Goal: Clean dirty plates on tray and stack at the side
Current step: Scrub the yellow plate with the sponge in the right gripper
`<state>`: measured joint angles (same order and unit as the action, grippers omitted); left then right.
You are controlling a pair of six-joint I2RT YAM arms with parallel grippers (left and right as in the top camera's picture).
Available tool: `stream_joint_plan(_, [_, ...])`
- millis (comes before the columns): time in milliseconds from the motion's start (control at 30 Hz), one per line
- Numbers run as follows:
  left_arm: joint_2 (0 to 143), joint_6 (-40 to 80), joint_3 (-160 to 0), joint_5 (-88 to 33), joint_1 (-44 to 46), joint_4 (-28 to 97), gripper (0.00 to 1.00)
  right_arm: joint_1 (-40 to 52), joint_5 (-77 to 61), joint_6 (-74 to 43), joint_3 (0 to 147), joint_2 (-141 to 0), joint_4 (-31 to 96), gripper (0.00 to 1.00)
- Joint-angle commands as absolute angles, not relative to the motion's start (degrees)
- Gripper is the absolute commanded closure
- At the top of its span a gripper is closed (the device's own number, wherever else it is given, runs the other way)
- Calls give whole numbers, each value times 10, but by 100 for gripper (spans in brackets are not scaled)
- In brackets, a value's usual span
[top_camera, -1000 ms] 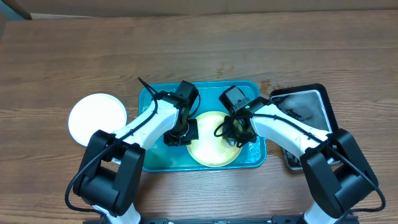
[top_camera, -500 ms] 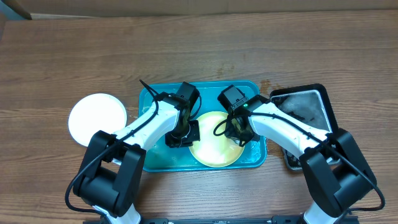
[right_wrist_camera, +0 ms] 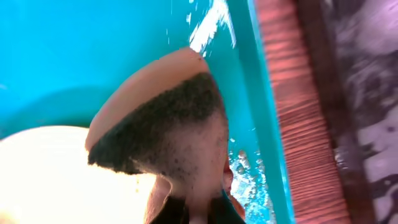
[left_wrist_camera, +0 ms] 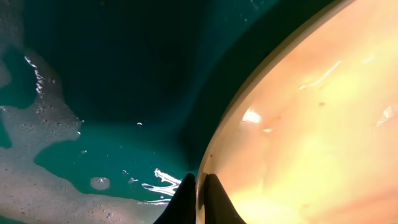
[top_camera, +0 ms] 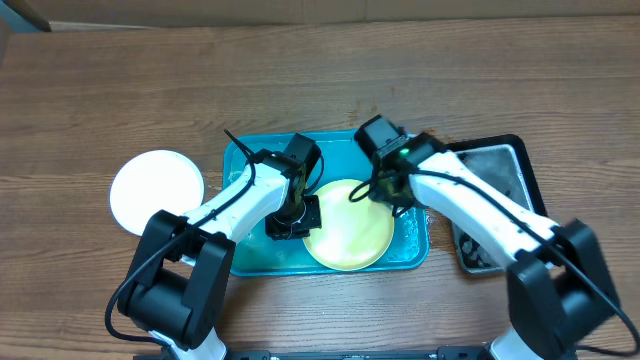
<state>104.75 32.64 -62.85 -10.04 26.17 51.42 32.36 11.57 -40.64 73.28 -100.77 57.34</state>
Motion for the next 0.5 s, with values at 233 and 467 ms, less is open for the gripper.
stream_joint_plan(233, [1059, 324, -605, -55, 260, 517, 96, 330, 36, -383, 742, -983, 521, 96])
stream_joint_plan(467, [1059, 324, -605, -56, 260, 518, 96, 343, -7, -381, 700, -987, 438, 96])
